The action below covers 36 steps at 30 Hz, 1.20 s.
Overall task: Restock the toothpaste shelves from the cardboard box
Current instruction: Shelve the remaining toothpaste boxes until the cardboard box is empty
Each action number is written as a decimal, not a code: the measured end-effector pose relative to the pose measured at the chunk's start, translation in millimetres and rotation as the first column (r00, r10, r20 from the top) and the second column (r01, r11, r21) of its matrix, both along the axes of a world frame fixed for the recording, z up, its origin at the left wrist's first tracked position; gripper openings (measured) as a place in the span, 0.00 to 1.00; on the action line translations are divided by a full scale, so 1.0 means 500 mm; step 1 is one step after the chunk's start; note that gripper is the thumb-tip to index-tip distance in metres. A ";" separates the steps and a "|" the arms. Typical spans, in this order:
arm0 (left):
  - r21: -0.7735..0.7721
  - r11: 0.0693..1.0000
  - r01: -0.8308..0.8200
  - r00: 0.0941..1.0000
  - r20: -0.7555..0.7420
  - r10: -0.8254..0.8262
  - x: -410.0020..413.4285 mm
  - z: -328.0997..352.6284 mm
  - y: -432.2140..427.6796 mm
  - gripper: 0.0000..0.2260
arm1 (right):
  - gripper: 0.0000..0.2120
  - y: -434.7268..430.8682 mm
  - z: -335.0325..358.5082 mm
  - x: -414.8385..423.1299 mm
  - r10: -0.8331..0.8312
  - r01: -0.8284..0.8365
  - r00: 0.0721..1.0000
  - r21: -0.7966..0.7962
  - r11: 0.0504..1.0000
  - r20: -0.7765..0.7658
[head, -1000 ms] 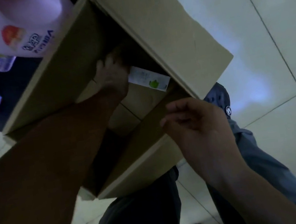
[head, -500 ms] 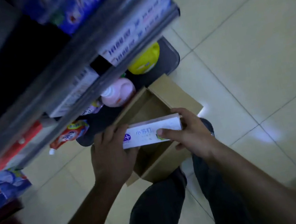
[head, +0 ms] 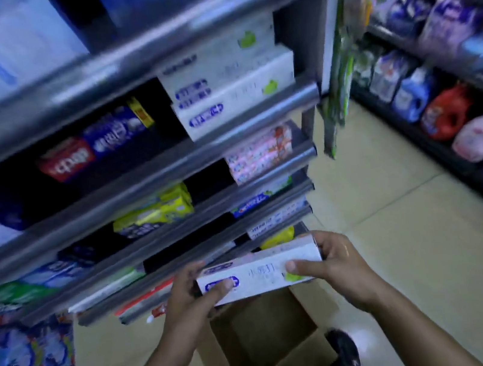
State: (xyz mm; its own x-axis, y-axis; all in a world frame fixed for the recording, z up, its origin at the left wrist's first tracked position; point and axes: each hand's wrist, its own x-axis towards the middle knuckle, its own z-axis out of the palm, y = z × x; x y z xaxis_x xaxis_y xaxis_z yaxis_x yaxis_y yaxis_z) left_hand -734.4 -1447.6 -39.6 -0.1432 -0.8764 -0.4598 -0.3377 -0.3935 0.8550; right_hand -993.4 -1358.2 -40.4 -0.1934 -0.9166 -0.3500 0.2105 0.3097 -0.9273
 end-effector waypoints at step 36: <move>-0.587 0.744 -0.318 0.948 -0.184 0.261 -0.259 0.297 -0.292 0.11 | 0.17 -0.381 0.318 -0.214 -0.369 0.095 0.681 -0.424 0.901 -0.632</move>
